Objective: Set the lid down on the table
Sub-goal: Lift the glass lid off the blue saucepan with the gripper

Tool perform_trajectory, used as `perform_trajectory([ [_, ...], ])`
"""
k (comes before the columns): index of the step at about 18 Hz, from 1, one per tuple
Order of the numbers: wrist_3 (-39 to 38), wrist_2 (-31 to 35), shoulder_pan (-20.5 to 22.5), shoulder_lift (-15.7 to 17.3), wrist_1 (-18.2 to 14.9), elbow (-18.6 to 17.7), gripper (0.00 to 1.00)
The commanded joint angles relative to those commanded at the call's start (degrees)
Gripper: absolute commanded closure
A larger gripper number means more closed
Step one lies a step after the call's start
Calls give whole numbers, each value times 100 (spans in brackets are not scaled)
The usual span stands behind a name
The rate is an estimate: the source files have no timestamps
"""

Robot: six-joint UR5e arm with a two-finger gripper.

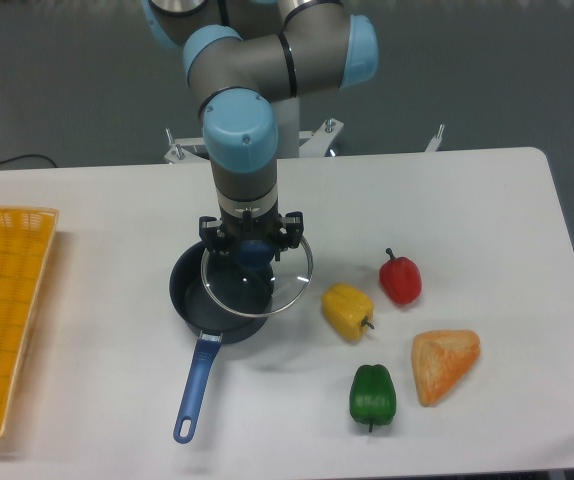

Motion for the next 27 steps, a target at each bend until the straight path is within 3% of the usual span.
perform_trajectory([
  [14,781,0,316,-9,26,-70,52],
  [27,2267,35,1116,-18,70,-325,52],
])
